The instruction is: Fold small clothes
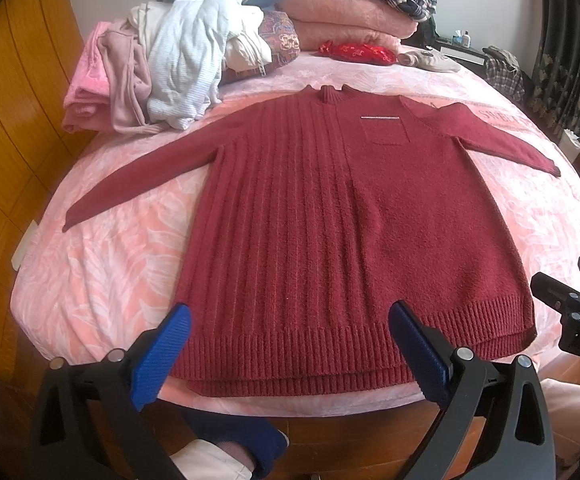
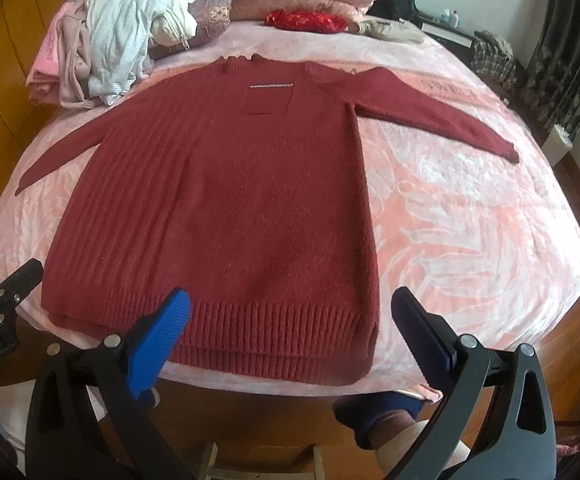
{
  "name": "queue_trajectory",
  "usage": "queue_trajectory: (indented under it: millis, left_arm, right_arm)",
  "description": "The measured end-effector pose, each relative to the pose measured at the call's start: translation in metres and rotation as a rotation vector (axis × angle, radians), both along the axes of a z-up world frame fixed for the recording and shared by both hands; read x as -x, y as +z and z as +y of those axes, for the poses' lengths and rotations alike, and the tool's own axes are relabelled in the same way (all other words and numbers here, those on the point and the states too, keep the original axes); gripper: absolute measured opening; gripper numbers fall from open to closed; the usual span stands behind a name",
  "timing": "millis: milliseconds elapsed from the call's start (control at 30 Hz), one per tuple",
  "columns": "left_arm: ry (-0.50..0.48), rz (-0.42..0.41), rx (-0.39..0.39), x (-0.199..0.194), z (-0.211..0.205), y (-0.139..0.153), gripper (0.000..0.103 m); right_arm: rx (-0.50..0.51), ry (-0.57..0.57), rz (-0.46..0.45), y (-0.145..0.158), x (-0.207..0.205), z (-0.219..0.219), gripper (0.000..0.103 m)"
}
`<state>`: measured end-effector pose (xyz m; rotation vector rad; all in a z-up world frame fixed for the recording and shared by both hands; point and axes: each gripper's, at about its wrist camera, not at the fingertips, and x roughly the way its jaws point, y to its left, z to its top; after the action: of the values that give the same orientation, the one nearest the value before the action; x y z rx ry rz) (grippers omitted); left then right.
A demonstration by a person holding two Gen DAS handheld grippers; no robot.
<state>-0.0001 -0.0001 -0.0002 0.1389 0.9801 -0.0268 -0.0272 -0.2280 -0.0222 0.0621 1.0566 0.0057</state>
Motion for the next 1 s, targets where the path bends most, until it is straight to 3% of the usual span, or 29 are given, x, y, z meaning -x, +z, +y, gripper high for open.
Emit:
queue_trajectory:
  millis: [233,433,667,867,1000]
  left_arm:
    - [-0.004,0.004,-0.005,-0.002,-0.001,0.0,0.099]
    - [0.001,0.022,-0.038,-0.025,-0.017,-0.002,0.099]
    - [-0.017,0.012,-0.045,-0.09,-0.068,-0.004,0.099]
    - [-0.055,0.013,0.012,-0.162,-0.139,-0.015,0.099]
    - [-0.091,-0.01,0.046,-0.213,-0.196,-0.023,0.099]
  right_arm:
    - [-0.047,-0.01,0.048,-0.005,-0.006,-0.008,0.1]
    - [-0.064,-0.083,0.063,-0.005,-0.029,-0.043,0.1]
    - [-0.099,-0.184,0.086,-0.006,-0.08,-0.128,0.1]
    - [-0.215,-0.244,0.135,-0.02,-0.141,-0.227,0.1]
    - [-0.241,-0.295,0.106,-0.031,-0.175,-0.288,0.1]
